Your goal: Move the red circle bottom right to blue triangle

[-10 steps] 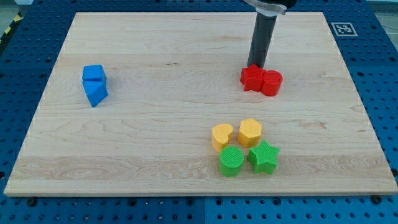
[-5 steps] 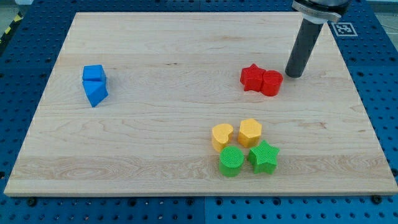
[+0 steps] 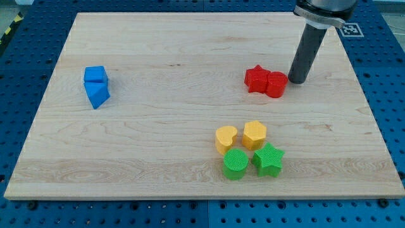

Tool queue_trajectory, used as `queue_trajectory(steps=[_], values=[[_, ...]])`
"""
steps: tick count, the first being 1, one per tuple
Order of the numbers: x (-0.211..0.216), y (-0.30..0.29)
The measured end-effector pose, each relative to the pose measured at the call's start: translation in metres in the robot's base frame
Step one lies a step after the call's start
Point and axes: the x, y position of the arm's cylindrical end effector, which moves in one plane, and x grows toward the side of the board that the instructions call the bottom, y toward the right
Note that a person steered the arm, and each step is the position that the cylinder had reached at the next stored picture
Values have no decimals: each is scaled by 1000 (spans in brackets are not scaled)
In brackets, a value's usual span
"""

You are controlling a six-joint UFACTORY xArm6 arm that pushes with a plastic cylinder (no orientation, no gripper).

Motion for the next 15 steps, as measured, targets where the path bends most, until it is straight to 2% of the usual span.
queue_trajectory(steps=[1, 6, 8, 10, 11, 13, 15], values=[[14, -16], [15, -48], [15, -87], [23, -37], [55, -31], [52, -105], [52, -115]])
